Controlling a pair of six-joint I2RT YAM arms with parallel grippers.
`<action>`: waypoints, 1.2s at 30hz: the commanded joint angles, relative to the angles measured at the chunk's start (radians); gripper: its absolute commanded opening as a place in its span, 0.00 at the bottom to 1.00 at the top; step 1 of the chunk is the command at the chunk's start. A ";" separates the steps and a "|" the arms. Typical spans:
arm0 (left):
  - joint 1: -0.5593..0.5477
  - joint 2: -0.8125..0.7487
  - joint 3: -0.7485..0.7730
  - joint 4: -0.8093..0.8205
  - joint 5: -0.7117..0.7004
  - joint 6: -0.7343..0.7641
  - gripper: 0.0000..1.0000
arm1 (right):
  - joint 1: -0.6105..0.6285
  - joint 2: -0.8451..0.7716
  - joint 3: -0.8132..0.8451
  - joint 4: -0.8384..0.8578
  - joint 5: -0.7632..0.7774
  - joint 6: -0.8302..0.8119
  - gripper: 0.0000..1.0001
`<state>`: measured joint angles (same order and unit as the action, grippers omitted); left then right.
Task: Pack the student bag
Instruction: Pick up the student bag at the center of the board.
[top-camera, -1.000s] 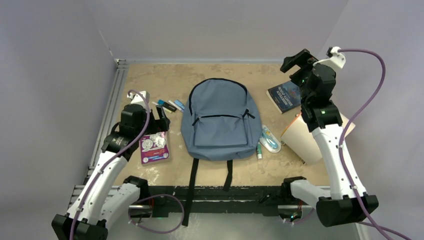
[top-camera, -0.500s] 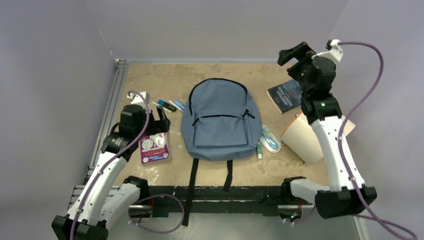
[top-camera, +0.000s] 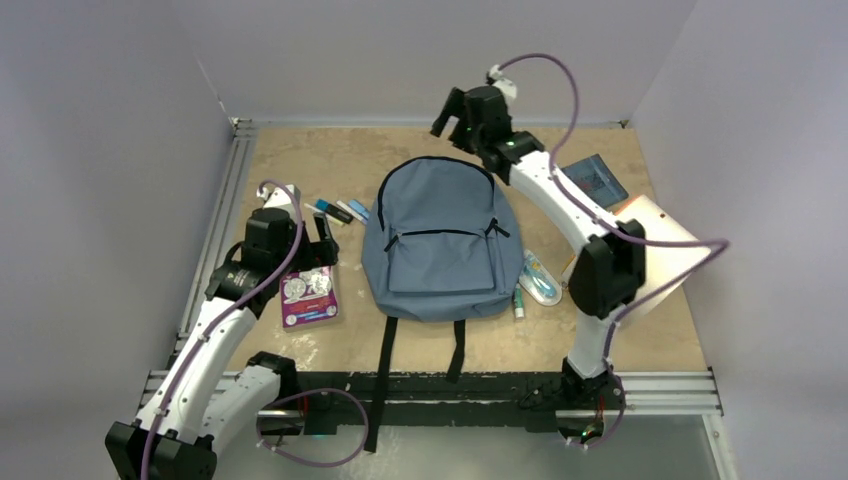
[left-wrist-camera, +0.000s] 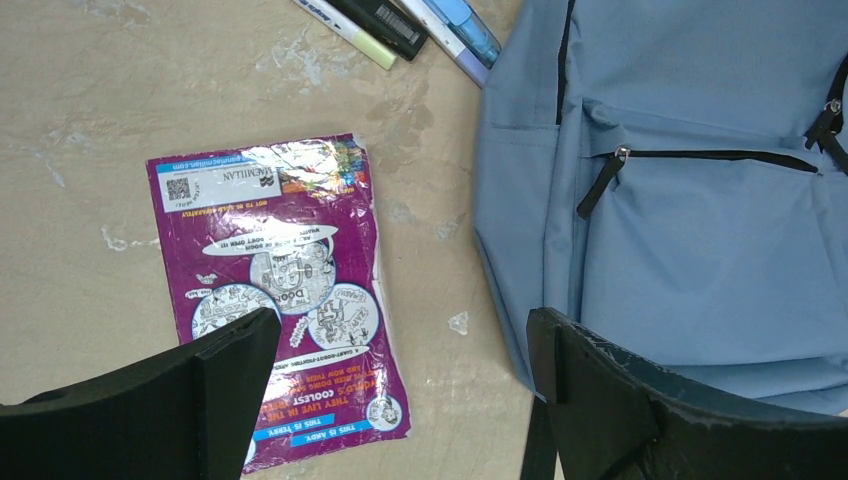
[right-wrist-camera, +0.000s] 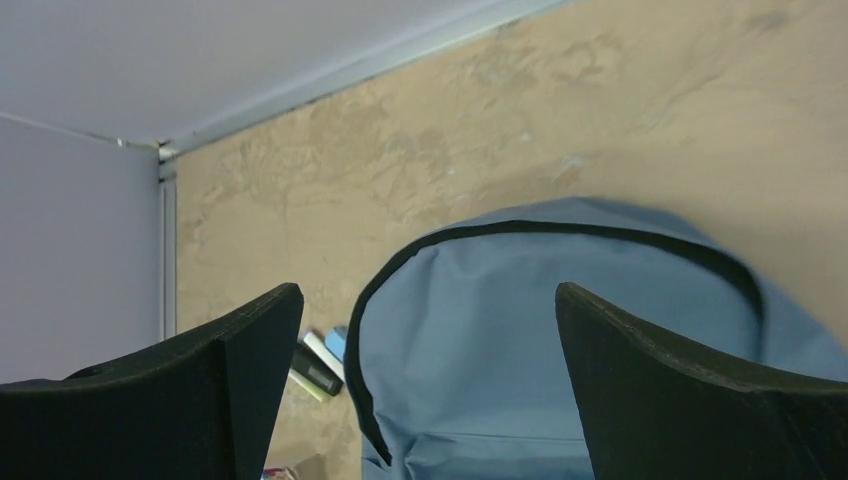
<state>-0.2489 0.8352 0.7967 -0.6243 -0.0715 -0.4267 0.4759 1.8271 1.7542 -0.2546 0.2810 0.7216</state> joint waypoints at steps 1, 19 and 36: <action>0.007 0.002 0.044 0.014 -0.001 0.000 0.94 | 0.061 0.116 0.166 -0.041 0.051 0.047 0.99; 0.007 0.016 0.049 0.006 -0.001 -0.009 0.93 | 0.252 0.641 0.657 -0.252 0.314 0.112 0.94; 0.007 0.023 0.047 0.009 0.009 -0.009 0.92 | 0.274 0.692 0.629 -0.236 0.306 0.013 0.37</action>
<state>-0.2489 0.8577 0.7971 -0.6254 -0.0708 -0.4274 0.7464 2.5500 2.3951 -0.5072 0.5995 0.7673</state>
